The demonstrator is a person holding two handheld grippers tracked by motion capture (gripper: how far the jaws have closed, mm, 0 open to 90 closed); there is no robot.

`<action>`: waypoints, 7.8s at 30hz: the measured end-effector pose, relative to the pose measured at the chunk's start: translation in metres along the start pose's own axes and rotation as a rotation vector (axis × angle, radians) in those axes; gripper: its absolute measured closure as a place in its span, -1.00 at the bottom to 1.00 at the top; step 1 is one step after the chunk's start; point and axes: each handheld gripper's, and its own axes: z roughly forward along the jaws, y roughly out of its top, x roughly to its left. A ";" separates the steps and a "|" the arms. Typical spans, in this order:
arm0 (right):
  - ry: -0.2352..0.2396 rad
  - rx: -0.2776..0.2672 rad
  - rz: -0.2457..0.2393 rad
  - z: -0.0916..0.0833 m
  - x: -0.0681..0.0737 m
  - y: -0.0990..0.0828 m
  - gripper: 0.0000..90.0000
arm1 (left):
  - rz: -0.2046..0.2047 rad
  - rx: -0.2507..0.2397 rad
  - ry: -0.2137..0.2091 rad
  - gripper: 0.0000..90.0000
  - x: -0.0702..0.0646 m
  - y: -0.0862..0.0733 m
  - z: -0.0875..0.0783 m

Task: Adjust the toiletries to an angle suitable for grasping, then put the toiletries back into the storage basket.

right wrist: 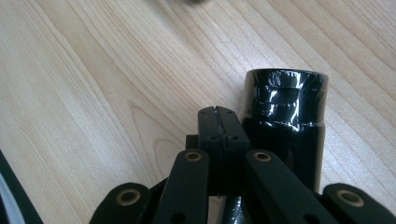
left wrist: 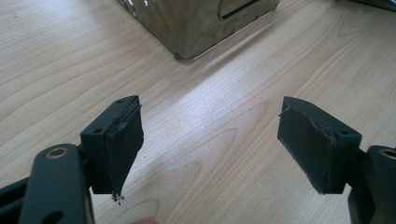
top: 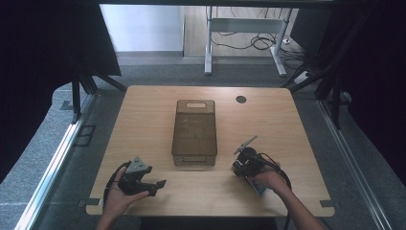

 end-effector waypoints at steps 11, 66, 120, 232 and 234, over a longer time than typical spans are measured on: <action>0.007 -0.046 0.007 -0.011 0.002 -0.003 0.92 | -0.005 0.002 0.003 -0.50 0.000 -0.001 0.000; -0.169 0.110 0.120 0.003 -0.006 -0.017 -0.12 | -0.002 -0.002 -0.005 -0.50 0.004 -0.002 -0.007; 0.019 0.023 0.227 -0.057 -0.024 0.021 0.04 | 0.003 0.012 -0.007 -0.50 0.001 -0.002 -0.001; 0.184 -0.090 0.325 -0.048 -0.030 0.164 0.05 | 0.019 0.035 -0.030 -0.50 -0.004 -0.002 0.005; 0.184 -0.090 0.328 -0.047 -0.030 0.165 0.05 | 0.020 0.037 -0.031 -0.50 -0.004 -0.002 0.006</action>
